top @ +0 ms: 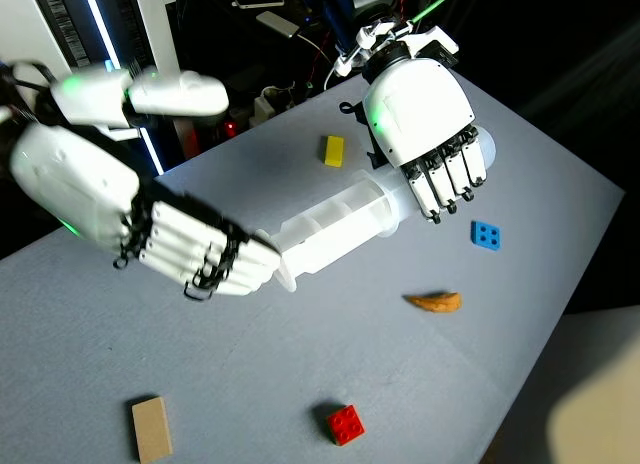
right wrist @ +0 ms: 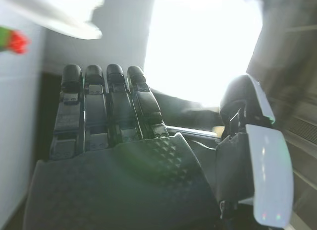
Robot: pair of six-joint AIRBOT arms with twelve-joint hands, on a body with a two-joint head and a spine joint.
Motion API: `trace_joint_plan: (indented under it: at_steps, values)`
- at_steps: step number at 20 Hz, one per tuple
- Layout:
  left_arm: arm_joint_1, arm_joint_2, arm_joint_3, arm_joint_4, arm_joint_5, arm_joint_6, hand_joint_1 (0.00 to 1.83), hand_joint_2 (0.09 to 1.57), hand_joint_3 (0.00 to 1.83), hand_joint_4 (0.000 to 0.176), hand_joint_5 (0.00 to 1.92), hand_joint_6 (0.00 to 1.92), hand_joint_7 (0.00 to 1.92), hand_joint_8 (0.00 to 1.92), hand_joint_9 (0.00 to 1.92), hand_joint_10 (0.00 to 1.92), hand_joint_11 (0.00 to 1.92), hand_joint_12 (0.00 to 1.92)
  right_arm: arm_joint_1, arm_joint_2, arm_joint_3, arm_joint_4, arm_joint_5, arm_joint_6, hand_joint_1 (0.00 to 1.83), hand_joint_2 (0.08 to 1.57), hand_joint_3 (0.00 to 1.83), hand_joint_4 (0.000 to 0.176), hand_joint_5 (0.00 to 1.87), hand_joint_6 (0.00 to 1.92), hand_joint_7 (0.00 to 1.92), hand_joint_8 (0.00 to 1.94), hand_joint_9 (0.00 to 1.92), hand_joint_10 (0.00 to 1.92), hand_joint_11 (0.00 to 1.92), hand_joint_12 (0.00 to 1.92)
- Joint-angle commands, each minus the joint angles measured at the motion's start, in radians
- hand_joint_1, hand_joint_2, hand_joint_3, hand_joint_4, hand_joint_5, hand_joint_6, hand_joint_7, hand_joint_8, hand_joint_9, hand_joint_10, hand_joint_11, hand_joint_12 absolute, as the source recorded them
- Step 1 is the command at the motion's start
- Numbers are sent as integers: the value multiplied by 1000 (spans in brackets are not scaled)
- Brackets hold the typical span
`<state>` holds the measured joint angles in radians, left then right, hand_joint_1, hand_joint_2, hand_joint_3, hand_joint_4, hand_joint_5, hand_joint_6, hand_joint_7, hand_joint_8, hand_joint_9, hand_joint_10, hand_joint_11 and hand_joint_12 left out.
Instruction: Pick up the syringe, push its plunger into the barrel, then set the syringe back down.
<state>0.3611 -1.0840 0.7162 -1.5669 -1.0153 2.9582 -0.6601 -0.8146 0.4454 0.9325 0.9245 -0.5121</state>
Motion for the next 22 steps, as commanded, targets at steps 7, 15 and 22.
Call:
trace_joint_plan:
  at_steps: [7,15,22]
  values:
    - [-32,3,-3,105,-38,16,1472,1217,0,0,667,1300,686,1211,769,1325,625,1780,63,-69,16,39,115,-139,30,1085,1,0,83,0,92,0,99,1,0,313]
    - [-39,3,-1,105,-36,23,1472,1215,0,0,695,1288,682,1226,765,1308,617,1775,152,-182,22,147,90,-215,4,1088,2,0,81,1,86,1,98,0,0,326]
    - [-37,3,0,94,-36,23,1473,1210,0,0,703,1270,686,1220,775,1292,636,1763,214,-309,74,162,97,-239,0,1080,0,0,66,0,75,0,83,0,0,314]
